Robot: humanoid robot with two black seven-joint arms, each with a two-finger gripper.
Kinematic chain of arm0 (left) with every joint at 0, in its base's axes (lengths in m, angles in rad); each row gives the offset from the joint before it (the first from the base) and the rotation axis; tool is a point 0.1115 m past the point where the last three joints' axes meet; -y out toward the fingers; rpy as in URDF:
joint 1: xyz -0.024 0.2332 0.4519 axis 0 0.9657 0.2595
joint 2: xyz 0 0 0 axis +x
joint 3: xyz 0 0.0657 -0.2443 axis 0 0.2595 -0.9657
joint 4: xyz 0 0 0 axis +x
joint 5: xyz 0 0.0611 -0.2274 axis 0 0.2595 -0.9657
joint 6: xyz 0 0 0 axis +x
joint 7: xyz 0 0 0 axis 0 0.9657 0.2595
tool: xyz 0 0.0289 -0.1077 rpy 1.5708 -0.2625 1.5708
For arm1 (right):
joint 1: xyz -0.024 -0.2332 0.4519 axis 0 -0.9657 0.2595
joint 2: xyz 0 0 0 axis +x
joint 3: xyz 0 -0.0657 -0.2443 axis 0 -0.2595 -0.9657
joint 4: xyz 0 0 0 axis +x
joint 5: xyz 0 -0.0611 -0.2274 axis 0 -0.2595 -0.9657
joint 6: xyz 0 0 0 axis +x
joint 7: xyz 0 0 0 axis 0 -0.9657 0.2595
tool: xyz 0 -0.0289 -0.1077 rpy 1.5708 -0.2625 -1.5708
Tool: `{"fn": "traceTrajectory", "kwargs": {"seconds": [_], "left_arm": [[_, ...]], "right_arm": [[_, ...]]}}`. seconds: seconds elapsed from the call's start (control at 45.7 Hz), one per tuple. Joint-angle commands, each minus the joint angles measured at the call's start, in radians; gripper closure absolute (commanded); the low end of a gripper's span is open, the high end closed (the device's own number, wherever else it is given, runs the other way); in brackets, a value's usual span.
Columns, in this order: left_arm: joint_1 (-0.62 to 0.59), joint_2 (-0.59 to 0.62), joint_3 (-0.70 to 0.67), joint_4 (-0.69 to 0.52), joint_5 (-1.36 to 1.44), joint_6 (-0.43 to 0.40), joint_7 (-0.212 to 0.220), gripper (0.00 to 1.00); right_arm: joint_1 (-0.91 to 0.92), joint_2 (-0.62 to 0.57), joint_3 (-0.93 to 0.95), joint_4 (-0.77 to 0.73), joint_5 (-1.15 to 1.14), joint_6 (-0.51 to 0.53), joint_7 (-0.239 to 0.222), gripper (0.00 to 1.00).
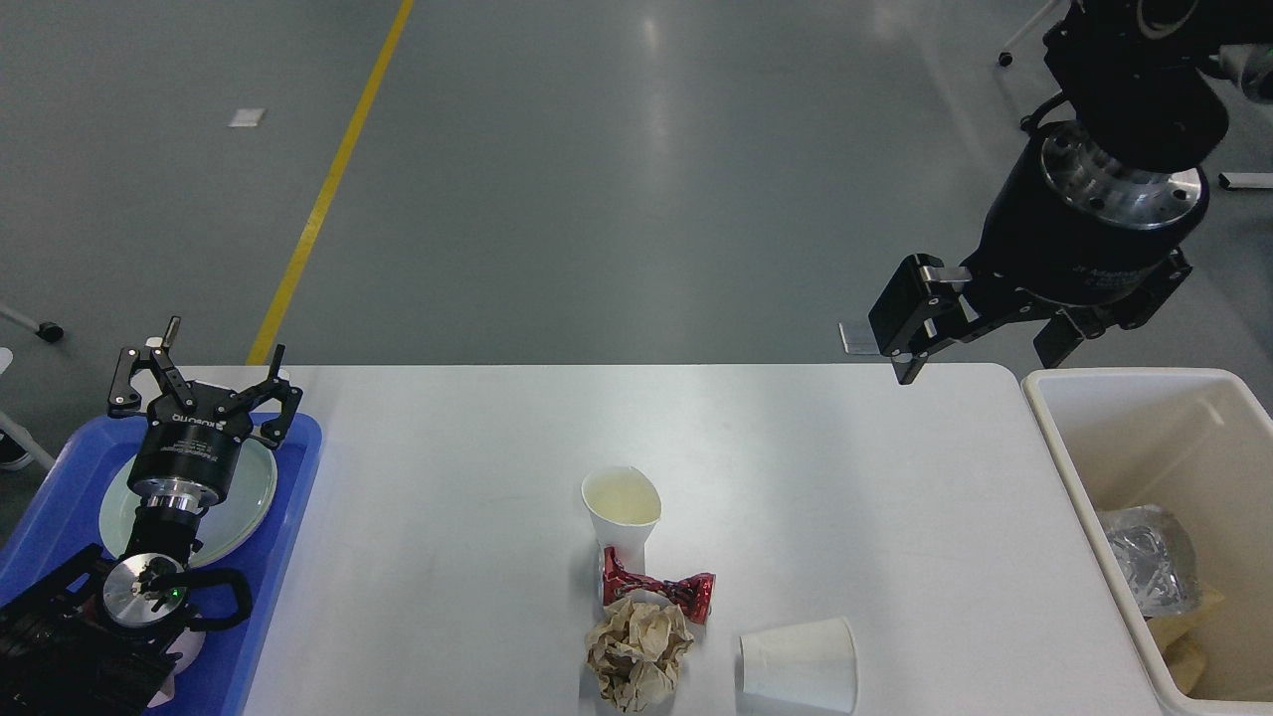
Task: Tidy desktop
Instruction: 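Raise the right gripper up out of the bin, then move the right gripper down to the paper cup with liquid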
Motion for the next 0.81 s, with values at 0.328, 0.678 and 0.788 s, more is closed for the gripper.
{"fn": "traceTrajectory", "kwargs": {"seconds": [0.328, 0.678, 0.788], "left_arm": [[-0.001, 0.0, -0.001, -0.001, 0.0, 0.0, 0.002, 0.02], [-0.001, 0.0, -0.001, -0.001, 0.0, 0.0, 0.002, 0.02], [-0.001, 0.0, -0.001, -0.001, 0.0, 0.0, 0.002, 0.02]], "right_arm": [[-0.15, 0.033, 0.072, -0.008, 0.088, -0.04, 0.008, 0.0], [-0.544, 0.13, 0.216, -0.213, 0.223, -0.336, -0.005, 0.0], [-0.687, 0.16, 0.233, -0.292, 0.249, -0.402, -0.003, 0.01]]}}
